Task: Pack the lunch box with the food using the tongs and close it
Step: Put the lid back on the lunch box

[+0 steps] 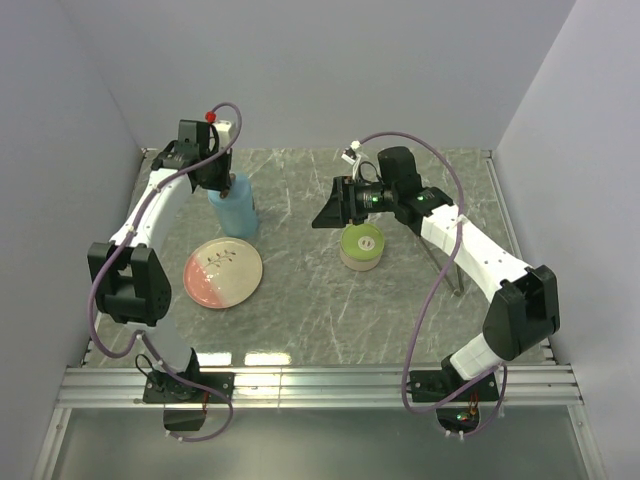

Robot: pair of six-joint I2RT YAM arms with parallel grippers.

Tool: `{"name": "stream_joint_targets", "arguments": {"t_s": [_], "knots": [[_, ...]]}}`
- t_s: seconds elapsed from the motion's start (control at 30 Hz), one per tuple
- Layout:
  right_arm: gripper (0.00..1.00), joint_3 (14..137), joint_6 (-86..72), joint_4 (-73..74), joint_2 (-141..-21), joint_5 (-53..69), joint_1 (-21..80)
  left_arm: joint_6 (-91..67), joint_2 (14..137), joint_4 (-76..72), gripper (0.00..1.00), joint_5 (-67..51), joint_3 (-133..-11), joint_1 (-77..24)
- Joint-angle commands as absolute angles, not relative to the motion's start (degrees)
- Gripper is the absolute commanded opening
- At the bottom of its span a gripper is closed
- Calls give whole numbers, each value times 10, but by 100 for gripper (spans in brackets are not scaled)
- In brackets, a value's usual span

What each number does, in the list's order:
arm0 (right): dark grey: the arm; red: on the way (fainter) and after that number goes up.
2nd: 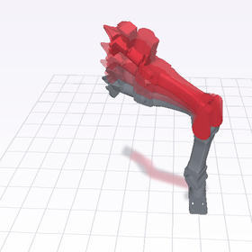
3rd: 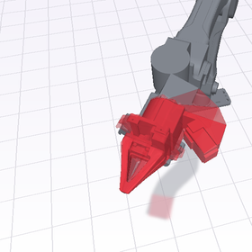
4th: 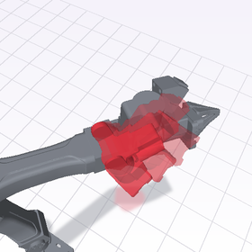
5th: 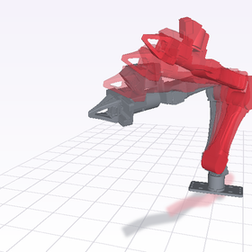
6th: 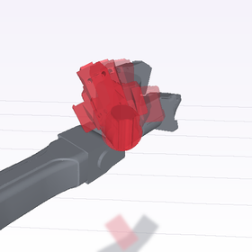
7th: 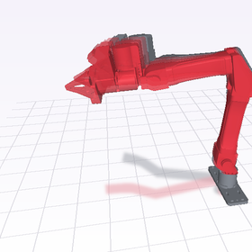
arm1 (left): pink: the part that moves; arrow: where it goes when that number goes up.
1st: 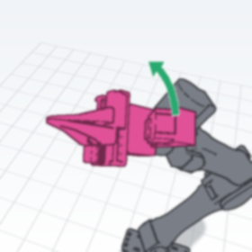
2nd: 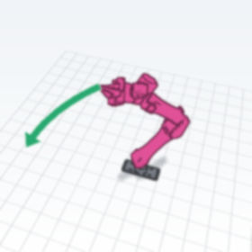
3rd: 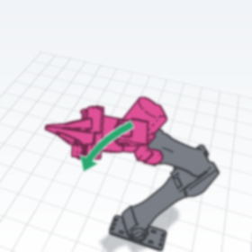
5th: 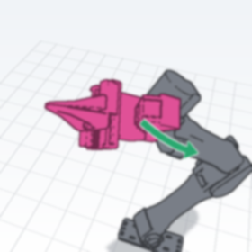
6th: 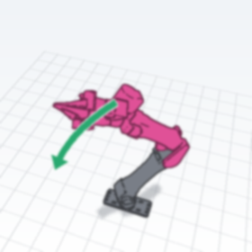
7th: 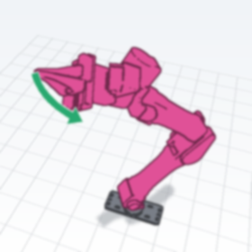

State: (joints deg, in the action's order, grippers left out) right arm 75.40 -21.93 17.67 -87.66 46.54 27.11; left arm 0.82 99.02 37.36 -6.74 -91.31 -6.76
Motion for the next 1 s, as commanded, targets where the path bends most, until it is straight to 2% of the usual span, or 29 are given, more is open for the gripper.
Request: {"name": "stream_joint_targets", "arguments": {"t_s": [0.0, 0.23, 0.53, 0.63, 0.67, 0.73, 0.8, 0.83, 0.93, 0.97], "knots": [[70, 753, -209, 163, -858, 470, 268, 8, 997, 366, 3, -66, -941, -64], [70, 757, -206, 170, -861, 471, 267, 9, 1002, 368, 5, -79, -928, -61], [70, 761, -207, 173, -867, 475, 266, 19, 1003, 377, 15, -91, -906, -60], [70, 765, -206, 178, -868, 475, 267, 23, 1004, 387, 23, -90, -910, -60], [70, 766, -207, 178, -868, 475, 267, 23, 1005, 389, 29, -88, -914, -60], [70, 767, -207, 178, -871, 476, 267, 24, 1003, 396, 35, -90, -920, -60], [70, 769, -207, 179, -873, 477, 266, 25, 999, 401, 38, -89, -934, -60], [70, 771, -207, 180, -873, 478, 267, 26, 997, 406, 43, -87, -947, -60], [70, 772, -207, 181, -875, 479, 266, 33, 996, 414, 46, -82, -975, -60], [70, 773, -207, 182, -875, 478, 267, 37, 998, 424, 50, -82, -999, -60]]}}
